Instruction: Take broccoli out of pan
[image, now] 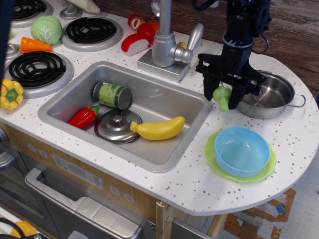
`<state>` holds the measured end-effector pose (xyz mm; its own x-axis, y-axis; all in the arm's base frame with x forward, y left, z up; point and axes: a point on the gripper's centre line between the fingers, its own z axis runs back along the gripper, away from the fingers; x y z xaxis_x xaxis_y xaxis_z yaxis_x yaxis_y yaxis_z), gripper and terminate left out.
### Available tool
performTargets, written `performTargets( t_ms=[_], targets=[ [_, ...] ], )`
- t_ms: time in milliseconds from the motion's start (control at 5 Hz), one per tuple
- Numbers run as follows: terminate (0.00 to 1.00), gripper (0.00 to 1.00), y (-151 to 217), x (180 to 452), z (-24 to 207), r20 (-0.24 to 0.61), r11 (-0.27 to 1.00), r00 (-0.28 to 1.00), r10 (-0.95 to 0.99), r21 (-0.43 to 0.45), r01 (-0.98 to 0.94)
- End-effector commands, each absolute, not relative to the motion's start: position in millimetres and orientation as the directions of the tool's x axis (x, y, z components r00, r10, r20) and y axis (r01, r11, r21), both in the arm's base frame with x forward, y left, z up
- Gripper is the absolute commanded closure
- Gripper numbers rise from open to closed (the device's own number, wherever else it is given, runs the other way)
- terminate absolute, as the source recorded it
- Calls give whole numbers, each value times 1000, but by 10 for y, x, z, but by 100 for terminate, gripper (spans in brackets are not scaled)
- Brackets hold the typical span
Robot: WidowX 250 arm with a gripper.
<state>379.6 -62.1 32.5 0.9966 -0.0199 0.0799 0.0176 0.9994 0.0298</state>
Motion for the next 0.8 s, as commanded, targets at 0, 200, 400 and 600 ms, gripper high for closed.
performTargets(
  t_ms=[0,200,400,600],
  targets=[
    [0,100,-725,3750,469,176,1000,984,4,-9,-2],
    [0,0,-683,3772,421,210,999,977,-21,-27,27],
    [0,0,-683,3772,421,210,999,977,-21,-27,27],
    [0,0,-683,3772,421,210,999,977,-21,-27,27]
  ],
)
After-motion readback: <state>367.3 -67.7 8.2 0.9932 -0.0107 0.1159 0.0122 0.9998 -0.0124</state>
